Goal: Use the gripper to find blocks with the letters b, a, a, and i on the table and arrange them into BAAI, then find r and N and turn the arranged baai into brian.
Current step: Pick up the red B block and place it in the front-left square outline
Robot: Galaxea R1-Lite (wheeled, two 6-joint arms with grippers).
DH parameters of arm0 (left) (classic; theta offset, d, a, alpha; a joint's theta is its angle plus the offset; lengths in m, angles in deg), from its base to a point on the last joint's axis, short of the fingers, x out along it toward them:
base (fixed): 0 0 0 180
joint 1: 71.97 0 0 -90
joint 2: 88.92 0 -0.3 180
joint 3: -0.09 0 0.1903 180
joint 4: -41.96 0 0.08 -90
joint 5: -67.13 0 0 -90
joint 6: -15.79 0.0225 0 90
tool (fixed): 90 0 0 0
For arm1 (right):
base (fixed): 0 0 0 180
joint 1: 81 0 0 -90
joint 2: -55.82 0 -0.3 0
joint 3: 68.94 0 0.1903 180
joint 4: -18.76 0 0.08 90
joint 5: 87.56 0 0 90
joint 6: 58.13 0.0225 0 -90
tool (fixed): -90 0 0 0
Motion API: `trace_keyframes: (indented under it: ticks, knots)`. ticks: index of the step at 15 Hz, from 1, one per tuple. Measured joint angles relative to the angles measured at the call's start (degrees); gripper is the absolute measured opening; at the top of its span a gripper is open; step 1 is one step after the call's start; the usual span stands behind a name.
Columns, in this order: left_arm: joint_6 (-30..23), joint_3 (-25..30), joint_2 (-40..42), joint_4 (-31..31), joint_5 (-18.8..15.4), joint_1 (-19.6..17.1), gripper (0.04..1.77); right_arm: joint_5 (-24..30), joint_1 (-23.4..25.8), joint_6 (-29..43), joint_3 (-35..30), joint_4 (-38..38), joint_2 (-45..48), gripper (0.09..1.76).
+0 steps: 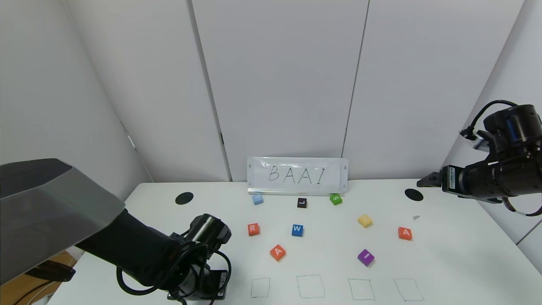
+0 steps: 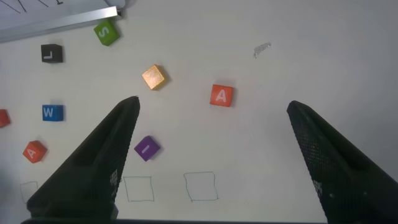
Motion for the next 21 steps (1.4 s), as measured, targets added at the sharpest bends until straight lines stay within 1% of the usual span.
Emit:
trace_keyframes:
  ticks: [21]
  knots:
    - [0.0, -0.3, -0.5, 0.8, 0.2, -0.4, 0.52, -0.1, -0.1, 0.0, -0.1, 0.1, -0.1, 1.71]
